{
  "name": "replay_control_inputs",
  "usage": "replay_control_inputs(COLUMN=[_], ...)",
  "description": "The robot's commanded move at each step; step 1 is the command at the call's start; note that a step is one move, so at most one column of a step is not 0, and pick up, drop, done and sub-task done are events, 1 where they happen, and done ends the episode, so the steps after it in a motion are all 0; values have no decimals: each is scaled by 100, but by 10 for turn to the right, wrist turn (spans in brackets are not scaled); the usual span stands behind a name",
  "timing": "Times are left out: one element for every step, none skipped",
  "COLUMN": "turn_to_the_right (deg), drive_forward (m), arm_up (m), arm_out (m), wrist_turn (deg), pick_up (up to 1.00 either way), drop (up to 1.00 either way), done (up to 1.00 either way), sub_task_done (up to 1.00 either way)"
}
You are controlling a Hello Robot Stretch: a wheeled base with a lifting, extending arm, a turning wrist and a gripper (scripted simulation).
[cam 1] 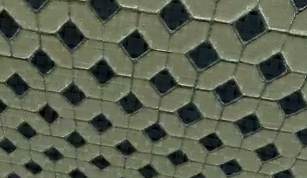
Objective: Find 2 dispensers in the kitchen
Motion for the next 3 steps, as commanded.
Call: replay_control_inputs(turn_to_the_right=[-390,0,-450], drive_forward=[0,40,0], arm_up=[0,0,0], arm_out=[0,0,0], wrist_turn=[0,0,0], pick_up=[0,0,0], drop=[0,0,0], done=[0,0,0], sub_task_done=[0,0,0])
